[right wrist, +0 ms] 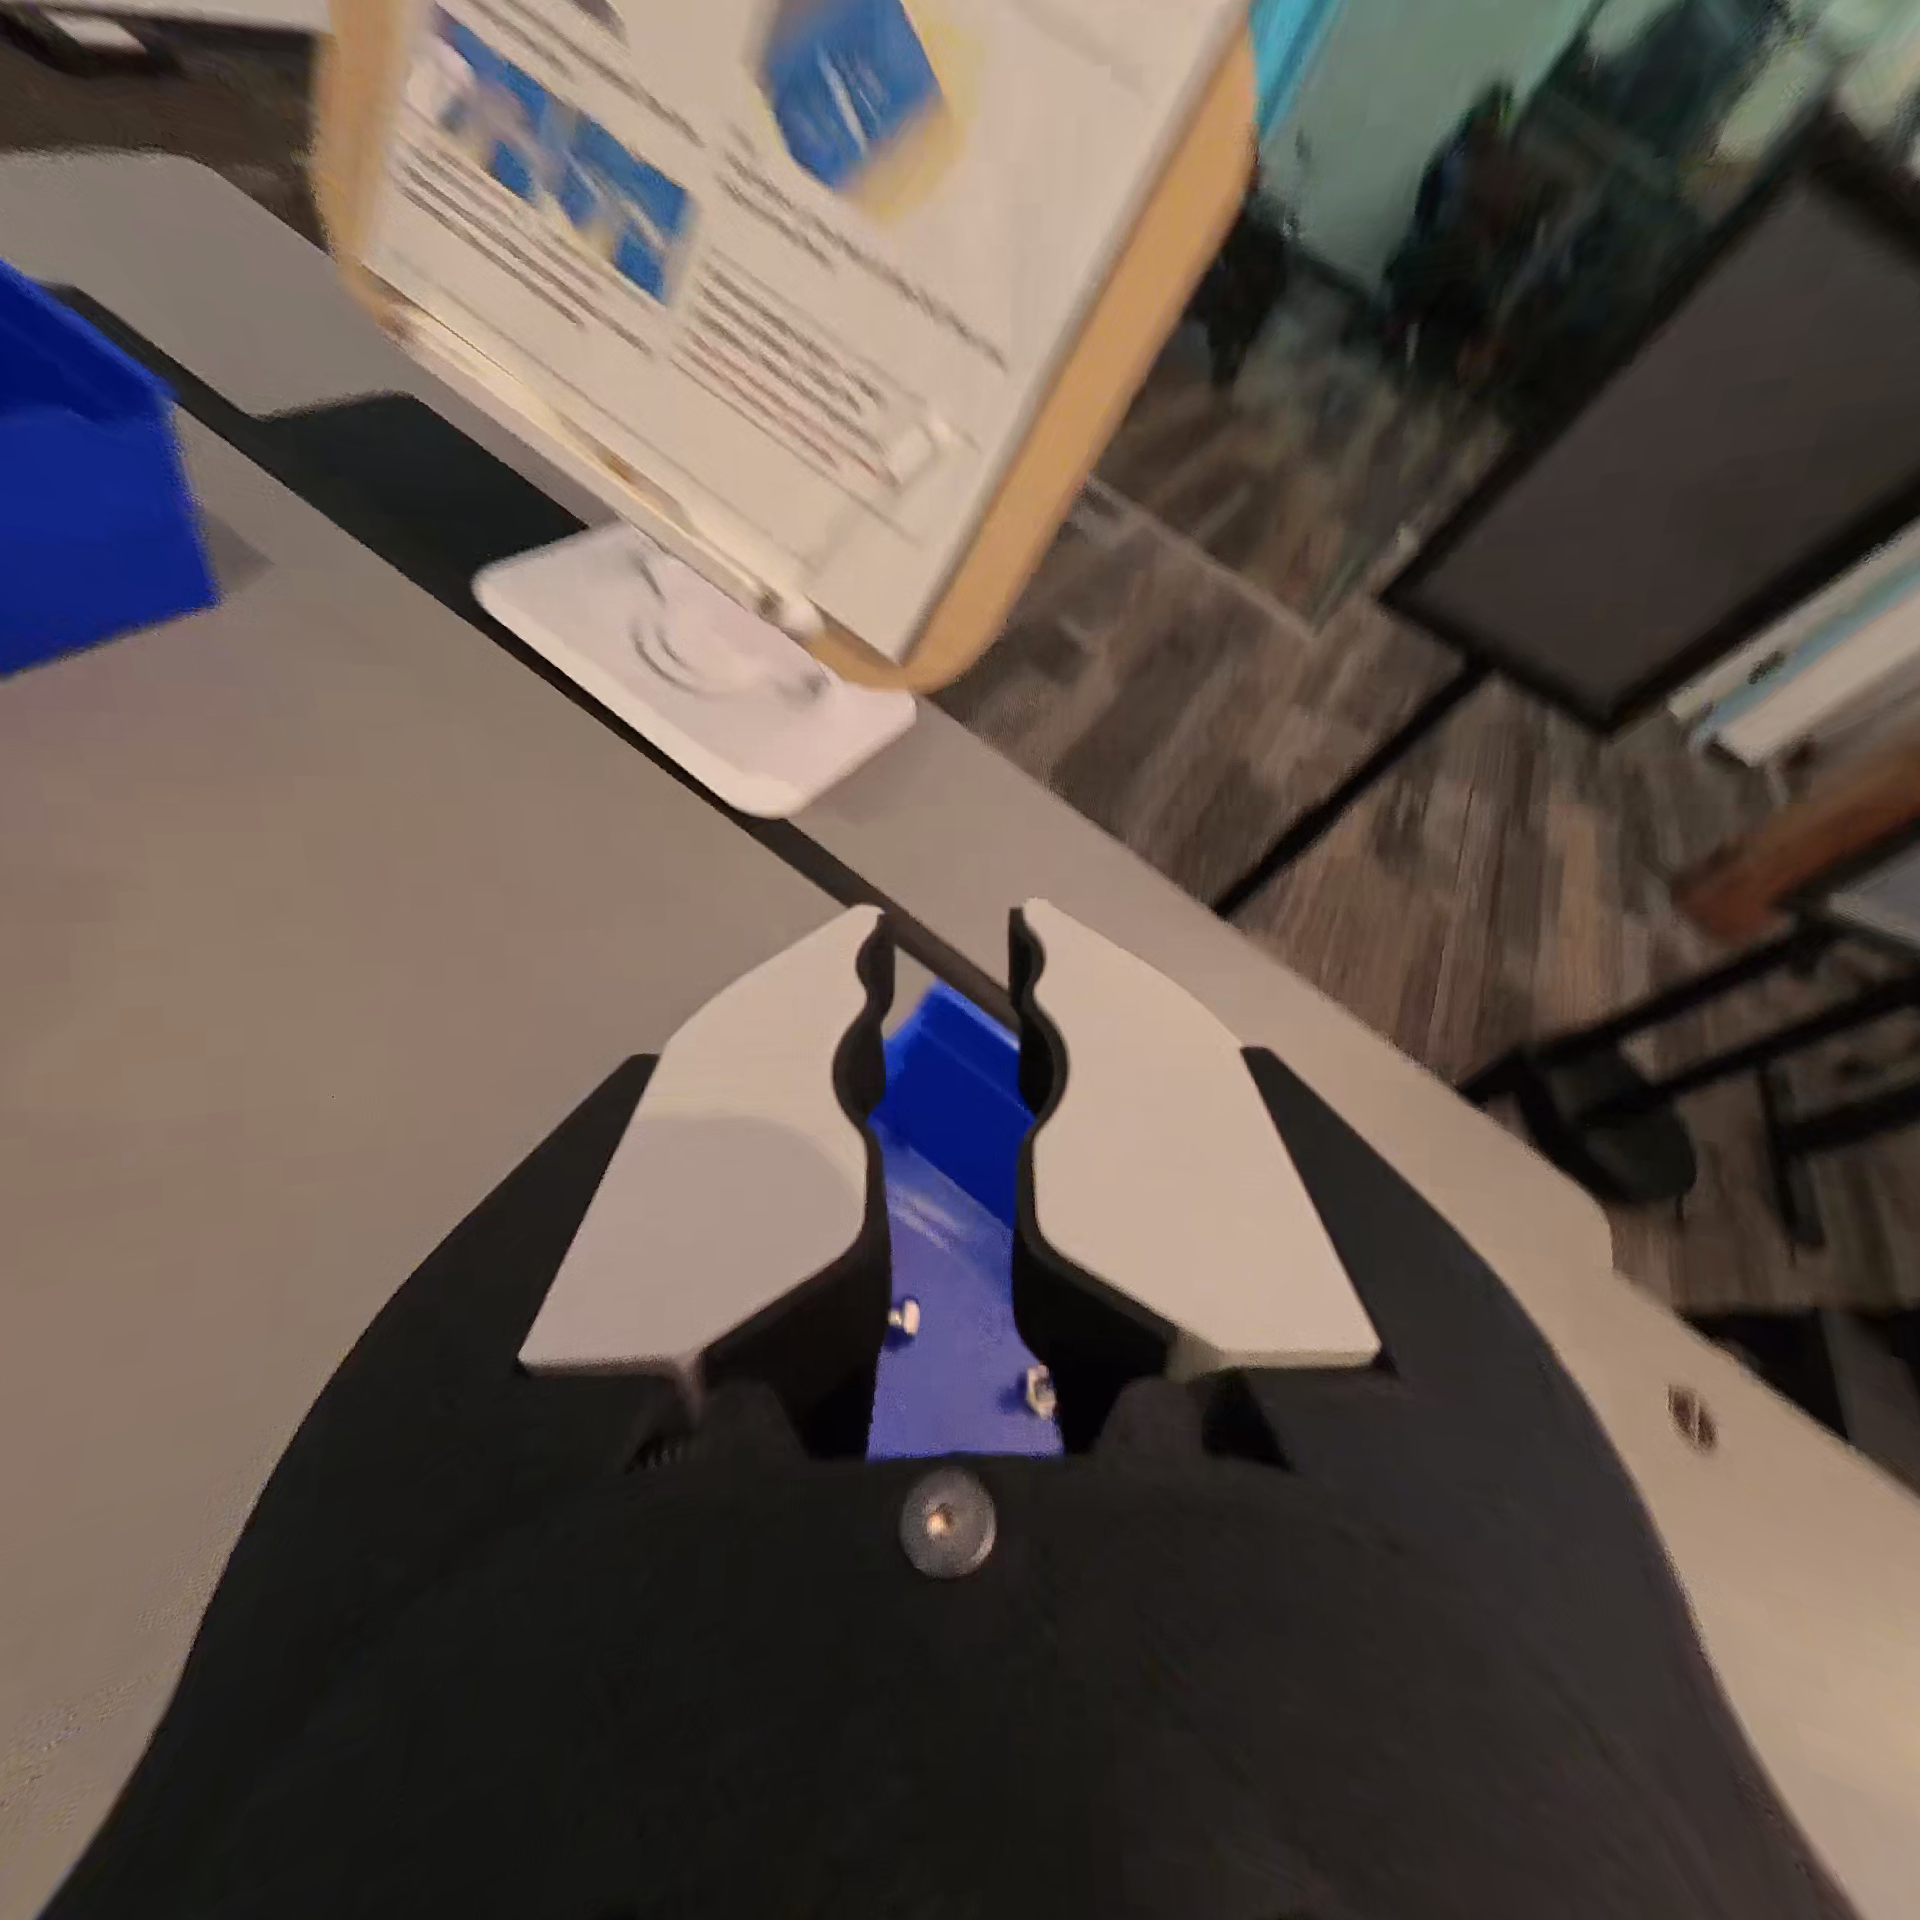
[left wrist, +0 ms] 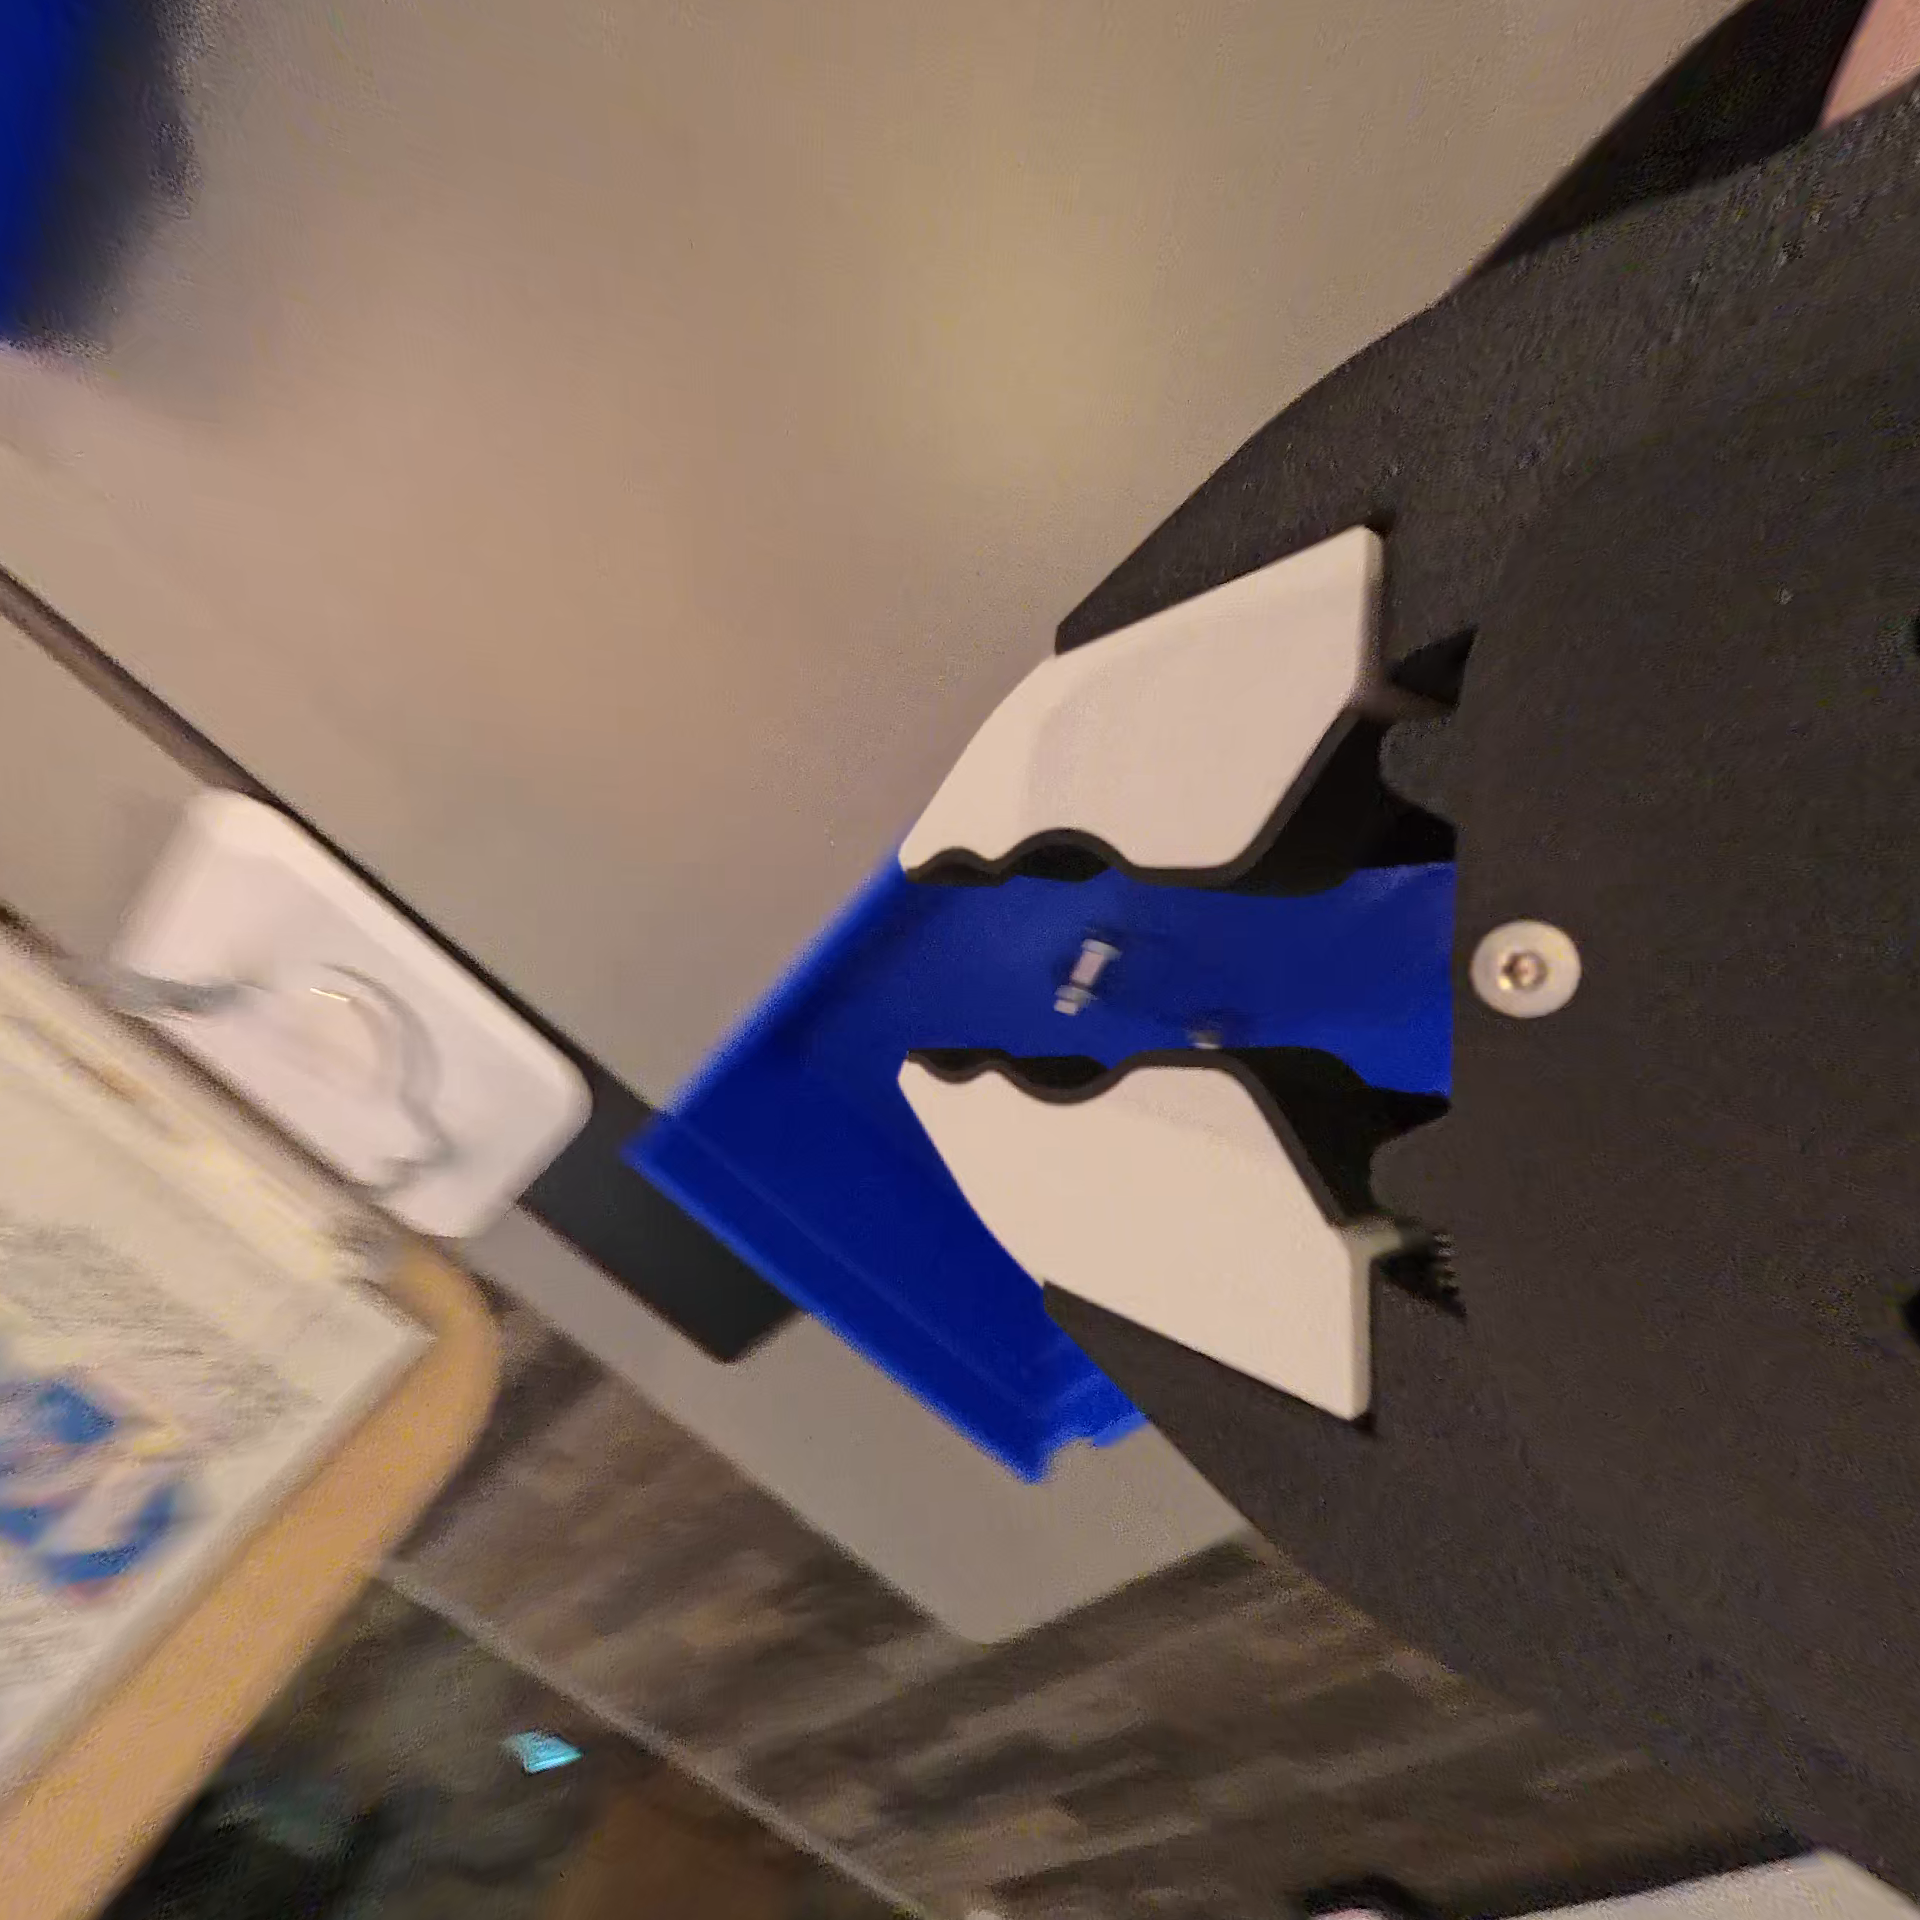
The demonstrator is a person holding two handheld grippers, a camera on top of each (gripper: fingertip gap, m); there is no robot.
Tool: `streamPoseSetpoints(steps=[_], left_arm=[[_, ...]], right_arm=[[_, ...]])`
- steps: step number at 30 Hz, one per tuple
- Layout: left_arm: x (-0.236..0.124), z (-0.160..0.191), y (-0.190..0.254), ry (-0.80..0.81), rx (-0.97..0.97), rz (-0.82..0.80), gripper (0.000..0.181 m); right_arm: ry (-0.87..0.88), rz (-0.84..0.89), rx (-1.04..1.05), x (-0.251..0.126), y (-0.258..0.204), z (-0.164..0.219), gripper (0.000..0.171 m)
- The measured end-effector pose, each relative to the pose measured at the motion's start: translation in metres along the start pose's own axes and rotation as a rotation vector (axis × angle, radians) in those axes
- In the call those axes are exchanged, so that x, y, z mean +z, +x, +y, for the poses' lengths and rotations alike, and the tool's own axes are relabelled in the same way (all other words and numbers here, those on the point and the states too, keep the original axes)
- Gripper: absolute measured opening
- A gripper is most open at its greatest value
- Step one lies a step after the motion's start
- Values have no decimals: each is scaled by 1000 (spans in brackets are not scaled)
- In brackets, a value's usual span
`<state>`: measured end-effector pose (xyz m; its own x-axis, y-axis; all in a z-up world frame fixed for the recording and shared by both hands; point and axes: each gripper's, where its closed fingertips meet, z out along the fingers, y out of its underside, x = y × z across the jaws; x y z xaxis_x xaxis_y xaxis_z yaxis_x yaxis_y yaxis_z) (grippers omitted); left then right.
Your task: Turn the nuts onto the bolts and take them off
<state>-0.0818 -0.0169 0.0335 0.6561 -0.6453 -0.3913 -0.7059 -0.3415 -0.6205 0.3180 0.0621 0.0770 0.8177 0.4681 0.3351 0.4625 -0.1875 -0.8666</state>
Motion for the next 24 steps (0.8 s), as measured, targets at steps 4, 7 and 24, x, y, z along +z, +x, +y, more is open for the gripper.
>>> streamPoseSetpoints(steps=[4, 7, 24], left_arm=[[27, 58, -19, -195, -191, 64, 25], [53, 75, -14, -254, -393, 194, 24], [124, 146, -2, -591, -644, 214, 12]], right_arm=[[98, -11, -131, -17, -38, -37, 21], [64, -27, -187, -18, -54, -38, 22], [-46, -66, -221, -5, -68, -22, 30]])
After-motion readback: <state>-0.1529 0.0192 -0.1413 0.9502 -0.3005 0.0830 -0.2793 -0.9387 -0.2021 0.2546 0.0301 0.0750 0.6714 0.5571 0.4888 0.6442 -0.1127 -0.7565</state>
